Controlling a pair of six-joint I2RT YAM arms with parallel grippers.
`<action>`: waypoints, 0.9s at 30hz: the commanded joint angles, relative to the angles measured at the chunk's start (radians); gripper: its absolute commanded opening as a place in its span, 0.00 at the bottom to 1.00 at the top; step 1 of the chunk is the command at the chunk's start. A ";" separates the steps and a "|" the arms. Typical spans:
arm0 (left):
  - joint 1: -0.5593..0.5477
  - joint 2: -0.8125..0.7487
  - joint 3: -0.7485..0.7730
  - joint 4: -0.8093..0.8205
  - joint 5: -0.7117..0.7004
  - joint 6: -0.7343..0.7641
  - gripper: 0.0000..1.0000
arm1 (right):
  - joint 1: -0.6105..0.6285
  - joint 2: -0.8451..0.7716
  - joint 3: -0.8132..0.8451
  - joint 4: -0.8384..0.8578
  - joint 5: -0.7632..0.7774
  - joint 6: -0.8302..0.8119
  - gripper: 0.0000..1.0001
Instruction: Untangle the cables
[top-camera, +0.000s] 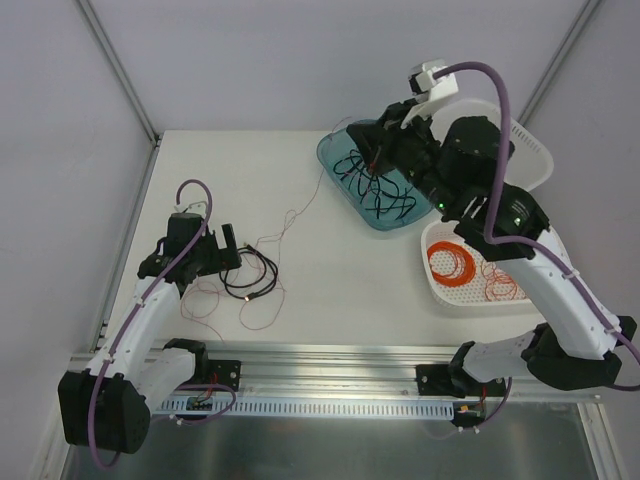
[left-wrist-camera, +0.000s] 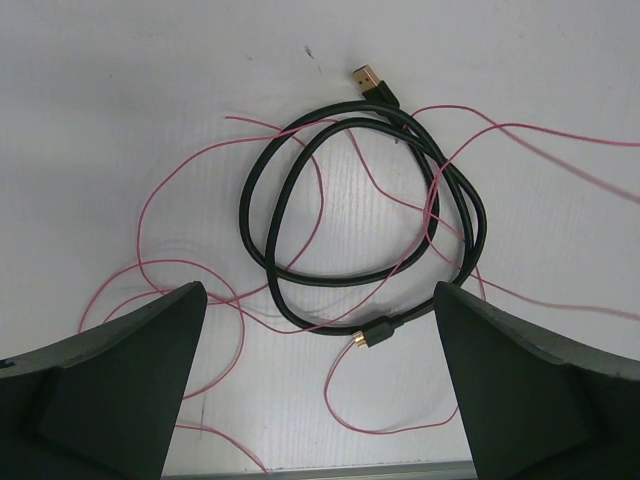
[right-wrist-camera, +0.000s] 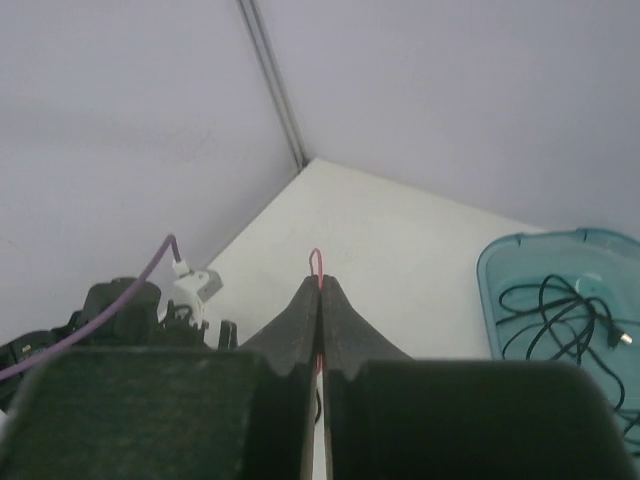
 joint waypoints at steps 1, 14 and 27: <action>0.006 -0.001 0.016 0.012 -0.006 -0.006 0.99 | -0.001 -0.050 0.050 0.136 0.047 -0.086 0.01; 0.006 -0.001 0.011 0.010 -0.021 -0.004 0.99 | -0.060 -0.272 -0.436 0.060 0.191 0.043 0.01; 0.006 0.006 0.006 0.009 -0.012 -0.004 0.99 | -0.162 -0.130 -0.890 -0.195 -0.059 0.310 0.28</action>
